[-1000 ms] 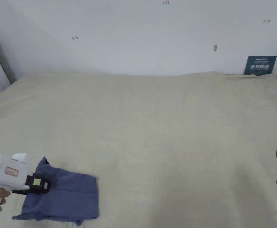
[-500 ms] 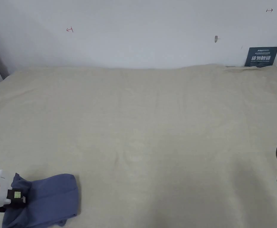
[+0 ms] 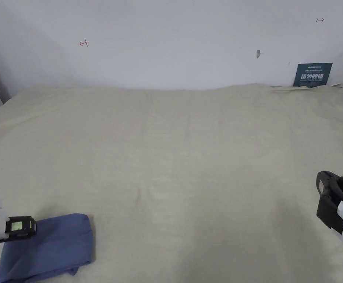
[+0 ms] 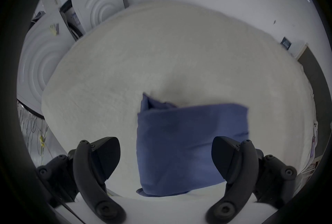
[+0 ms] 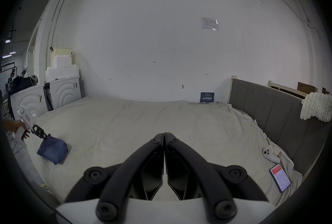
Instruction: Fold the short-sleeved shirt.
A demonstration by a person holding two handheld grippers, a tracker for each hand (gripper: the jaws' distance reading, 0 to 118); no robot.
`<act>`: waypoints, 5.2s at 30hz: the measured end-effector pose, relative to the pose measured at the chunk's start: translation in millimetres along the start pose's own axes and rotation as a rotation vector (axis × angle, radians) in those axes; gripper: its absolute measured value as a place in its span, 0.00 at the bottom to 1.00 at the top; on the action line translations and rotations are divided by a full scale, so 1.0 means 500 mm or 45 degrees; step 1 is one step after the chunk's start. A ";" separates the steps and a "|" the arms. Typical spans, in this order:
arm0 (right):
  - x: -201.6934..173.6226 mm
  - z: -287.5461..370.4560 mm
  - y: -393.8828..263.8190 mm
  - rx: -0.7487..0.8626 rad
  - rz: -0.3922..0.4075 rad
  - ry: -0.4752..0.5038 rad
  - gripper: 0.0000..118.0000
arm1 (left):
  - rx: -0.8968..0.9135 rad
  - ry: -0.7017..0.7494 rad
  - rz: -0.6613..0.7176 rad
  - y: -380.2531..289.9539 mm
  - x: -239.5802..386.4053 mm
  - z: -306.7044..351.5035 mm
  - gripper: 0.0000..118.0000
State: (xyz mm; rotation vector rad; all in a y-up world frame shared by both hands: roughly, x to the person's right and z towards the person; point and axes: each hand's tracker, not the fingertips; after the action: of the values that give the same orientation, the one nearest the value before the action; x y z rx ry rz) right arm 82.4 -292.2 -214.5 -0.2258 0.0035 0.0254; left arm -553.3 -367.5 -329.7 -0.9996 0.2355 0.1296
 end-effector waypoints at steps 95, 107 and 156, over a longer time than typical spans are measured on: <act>0.090 0.072 -0.012 0.210 0.019 -0.155 0.00 | 1.310 -0.258 -0.253 -0.274 0.599 0.295 0.00; 0.089 0.071 -0.008 0.209 0.014 -0.154 0.00 | 1.312 -0.251 -0.250 -0.273 0.598 0.291 0.00; 0.086 0.079 0.000 0.211 -0.005 -0.179 0.93 | 1.303 -0.270 -0.185 -0.268 0.574 0.294 1.00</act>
State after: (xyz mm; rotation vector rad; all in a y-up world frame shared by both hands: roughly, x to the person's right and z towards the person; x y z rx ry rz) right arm 125.2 -282.2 -176.1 -0.0583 -0.1344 0.0371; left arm -226.9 -315.3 -217.1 0.0198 0.0128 -0.0265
